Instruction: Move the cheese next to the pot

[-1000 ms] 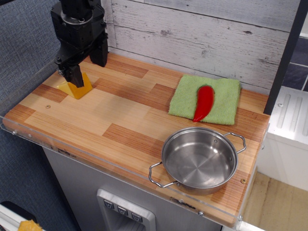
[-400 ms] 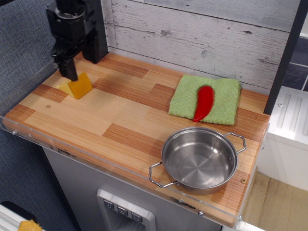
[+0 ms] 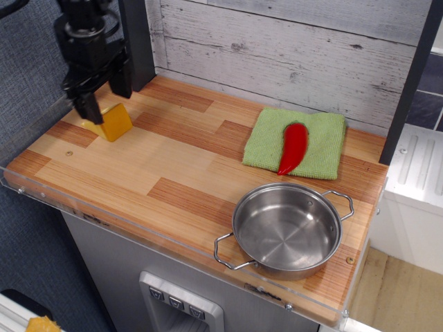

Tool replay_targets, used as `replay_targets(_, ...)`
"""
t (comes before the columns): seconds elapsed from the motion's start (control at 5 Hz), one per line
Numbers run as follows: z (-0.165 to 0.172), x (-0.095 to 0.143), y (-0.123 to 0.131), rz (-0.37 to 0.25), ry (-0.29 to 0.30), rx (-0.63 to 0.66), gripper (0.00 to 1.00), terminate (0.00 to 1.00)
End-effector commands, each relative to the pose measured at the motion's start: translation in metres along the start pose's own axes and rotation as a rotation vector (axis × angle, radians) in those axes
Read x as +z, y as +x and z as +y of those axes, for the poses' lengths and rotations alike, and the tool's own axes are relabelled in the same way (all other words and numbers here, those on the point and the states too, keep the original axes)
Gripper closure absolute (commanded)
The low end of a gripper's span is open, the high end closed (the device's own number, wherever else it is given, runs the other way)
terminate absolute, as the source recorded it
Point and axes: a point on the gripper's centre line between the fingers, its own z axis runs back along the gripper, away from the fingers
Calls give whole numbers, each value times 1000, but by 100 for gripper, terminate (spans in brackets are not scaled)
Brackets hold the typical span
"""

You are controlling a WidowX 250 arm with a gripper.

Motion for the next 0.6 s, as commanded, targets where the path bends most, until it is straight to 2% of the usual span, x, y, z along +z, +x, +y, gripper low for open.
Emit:
replay_targets(0.0,-5,2,16,-7,-33,-22,0,0)
replay_targets(0.4,-6,-14,15,19,7,-55,0,0)
